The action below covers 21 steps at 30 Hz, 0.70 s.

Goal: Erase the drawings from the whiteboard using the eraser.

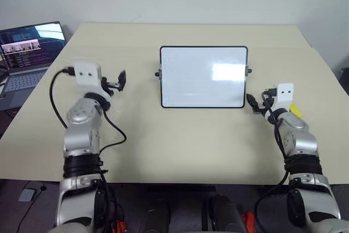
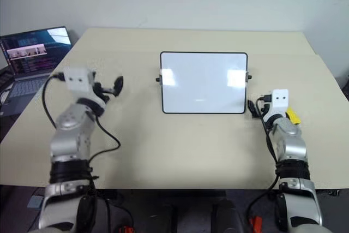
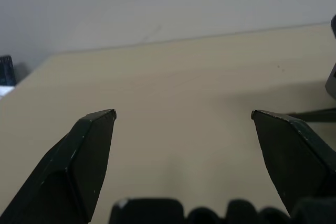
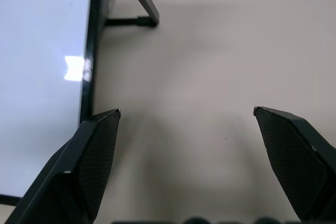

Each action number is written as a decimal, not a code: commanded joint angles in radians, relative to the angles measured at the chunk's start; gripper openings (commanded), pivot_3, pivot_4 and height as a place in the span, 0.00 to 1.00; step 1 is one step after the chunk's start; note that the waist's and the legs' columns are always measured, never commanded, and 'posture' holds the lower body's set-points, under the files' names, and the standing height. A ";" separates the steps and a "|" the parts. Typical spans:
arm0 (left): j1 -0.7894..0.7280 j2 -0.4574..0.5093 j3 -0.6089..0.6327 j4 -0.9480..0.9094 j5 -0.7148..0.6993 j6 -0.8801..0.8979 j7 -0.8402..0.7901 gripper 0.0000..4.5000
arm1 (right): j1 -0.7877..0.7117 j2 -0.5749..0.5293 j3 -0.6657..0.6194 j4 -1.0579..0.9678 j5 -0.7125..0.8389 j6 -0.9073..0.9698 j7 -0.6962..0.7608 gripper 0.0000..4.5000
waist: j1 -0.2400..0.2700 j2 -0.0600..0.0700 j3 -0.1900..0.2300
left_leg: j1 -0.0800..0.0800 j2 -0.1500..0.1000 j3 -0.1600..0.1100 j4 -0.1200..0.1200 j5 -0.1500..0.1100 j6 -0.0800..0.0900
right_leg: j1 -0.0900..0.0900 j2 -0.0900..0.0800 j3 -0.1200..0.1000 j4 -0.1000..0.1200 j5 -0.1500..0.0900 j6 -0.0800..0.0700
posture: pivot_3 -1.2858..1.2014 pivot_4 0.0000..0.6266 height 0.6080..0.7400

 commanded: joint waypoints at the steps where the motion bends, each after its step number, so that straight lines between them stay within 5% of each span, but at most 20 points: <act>1: 0.019 -0.027 0.015 0.005 0.004 -0.070 0.053 1.00 | -0.003 0.020 -0.033 0.000 0.034 -0.091 -0.009 0.99 | -0.001 0.000 0.000 | 0.001 0.000 0.000 0.000 0.000 0.000 | 0.001 0.000 0.000 0.000 0.000 0.000 | 0.52 0.24 1.00; 21: 0.078 -0.180 -0.067 0.157 0.048 -0.205 0.157 1.00 | 0.051 0.115 0.023 0.100 -0.013 -0.259 -0.085 0.99 | -0.005 0.000 -0.002 | 0.005 0.001 0.000 0.000 0.000 0.000 | 0.004 0.001 0.001 0.001 0.000 0.000 | 0.52 0.24 1.00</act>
